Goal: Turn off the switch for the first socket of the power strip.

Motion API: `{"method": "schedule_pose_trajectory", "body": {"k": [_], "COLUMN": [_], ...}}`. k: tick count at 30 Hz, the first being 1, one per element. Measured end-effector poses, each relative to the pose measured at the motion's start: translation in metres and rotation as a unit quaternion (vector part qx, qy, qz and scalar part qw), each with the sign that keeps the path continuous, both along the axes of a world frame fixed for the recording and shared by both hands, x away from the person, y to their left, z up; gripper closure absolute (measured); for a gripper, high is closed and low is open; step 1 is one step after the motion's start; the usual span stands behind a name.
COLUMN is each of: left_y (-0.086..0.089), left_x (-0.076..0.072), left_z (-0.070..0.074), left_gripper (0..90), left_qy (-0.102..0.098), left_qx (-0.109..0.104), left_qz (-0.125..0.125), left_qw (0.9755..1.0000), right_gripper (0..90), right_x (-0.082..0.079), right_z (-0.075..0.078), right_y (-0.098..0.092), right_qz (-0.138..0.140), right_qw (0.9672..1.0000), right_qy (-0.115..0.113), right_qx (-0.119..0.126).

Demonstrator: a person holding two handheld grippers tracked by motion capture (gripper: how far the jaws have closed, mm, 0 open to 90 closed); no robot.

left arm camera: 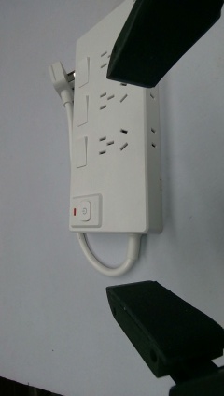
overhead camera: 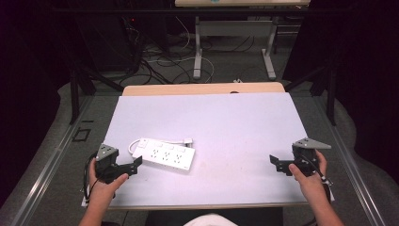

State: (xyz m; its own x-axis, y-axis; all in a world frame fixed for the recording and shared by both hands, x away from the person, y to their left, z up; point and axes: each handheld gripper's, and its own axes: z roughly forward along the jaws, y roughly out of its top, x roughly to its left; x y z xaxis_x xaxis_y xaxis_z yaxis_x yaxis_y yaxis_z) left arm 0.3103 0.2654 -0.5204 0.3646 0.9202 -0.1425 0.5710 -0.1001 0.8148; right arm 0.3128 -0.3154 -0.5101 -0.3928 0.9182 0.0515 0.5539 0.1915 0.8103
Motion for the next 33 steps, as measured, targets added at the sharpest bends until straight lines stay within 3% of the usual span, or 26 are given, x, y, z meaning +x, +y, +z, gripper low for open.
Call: {"method": "schedule_pose_trajectory", "body": {"k": [2, 5, 13, 20, 28, 33], "left_y": [0.000, 0.001, -0.004, -0.008, -0.002, -0.004], "left_x": [0.000, 0.001, 0.001, -0.004, -0.002, 0.000], "left_z": [0.000, 0.000, 0.003, 0.007, 0.013, 0.017], "left_gripper": [0.4, 0.4, 1.6, 7.6, 17.9, 34.8], "left_qy": [0.002, 0.010, 0.018, 0.014, 0.014, 0.018], "left_qx": [0.004, 0.006, 0.018, 0.031, 0.022, 0.022], "left_qz": [0.001, 0.002, 0.003, 0.006, 0.020, 0.014], "left_qw": [1.0000, 0.9999, 0.9997, 0.9994, 0.9995, 0.9995], "right_gripper": [0.7, 0.3, 1.2, 1.4, 1.6, 2.6], "right_x": [-0.001, -0.003, 0.000, -0.001, 0.007, 0.005], "right_z": [0.002, 0.006, 0.002, 0.003, 0.002, 0.001], "right_y": [0.001, 0.005, 0.003, 0.001, 0.009, 0.011], "right_qz": [0.006, 0.023, 0.021, 0.015, 0.019, 0.027], "right_qw": [1.0000, 0.9993, 0.9970, 0.9966, 0.9964, 0.9976], "right_qy": [-0.001, 0.020, 0.059, 0.065, 0.066, 0.047], "right_qx": [-0.007, -0.022, -0.046, -0.048, -0.050, -0.042]}}
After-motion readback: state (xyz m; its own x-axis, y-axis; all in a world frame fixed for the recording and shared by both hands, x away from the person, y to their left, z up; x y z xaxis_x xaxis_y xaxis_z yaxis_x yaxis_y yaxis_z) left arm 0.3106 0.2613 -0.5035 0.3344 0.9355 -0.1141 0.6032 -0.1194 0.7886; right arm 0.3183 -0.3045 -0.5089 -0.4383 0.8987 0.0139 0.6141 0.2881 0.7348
